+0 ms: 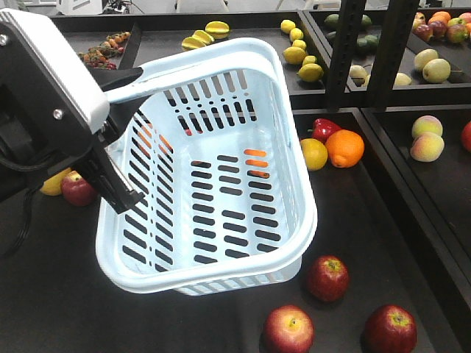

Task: Pick three apples into basket with both arms
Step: 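Drive the base up to the apple table holding the basket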

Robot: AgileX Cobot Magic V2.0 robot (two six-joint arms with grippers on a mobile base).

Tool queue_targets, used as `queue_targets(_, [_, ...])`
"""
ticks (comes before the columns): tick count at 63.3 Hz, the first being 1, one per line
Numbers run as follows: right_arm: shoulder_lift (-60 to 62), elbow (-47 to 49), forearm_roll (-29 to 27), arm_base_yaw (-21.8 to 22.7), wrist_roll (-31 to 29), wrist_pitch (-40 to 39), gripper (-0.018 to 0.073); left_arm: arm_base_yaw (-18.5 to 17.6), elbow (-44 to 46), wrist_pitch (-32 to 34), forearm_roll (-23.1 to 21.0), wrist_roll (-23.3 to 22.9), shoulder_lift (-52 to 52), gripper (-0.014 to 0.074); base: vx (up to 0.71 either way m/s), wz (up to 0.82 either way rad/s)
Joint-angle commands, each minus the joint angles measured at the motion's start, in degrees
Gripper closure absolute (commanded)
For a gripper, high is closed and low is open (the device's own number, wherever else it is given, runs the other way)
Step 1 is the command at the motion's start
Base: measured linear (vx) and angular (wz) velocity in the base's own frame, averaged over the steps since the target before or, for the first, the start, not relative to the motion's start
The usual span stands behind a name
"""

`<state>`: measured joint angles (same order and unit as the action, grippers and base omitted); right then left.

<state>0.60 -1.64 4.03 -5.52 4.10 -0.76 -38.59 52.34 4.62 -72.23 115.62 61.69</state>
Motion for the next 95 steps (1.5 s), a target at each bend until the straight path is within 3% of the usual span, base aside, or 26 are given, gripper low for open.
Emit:
queue_targets(1, [0.61, -0.8, 0.5, 0.22, -0.3, -4.21, 0.0568, -0.28, 1.87, 1.81, -0.36, -0.45, -1.1, 0.0603, 0.0, 0.0])
queue_targets(95, [0.61, -0.8, 0.5, 0.22, -0.3, -4.21, 0.0568, -0.28, 1.87, 1.76, -0.36, -0.45, -1.1, 0.0603, 0.0, 0.03])
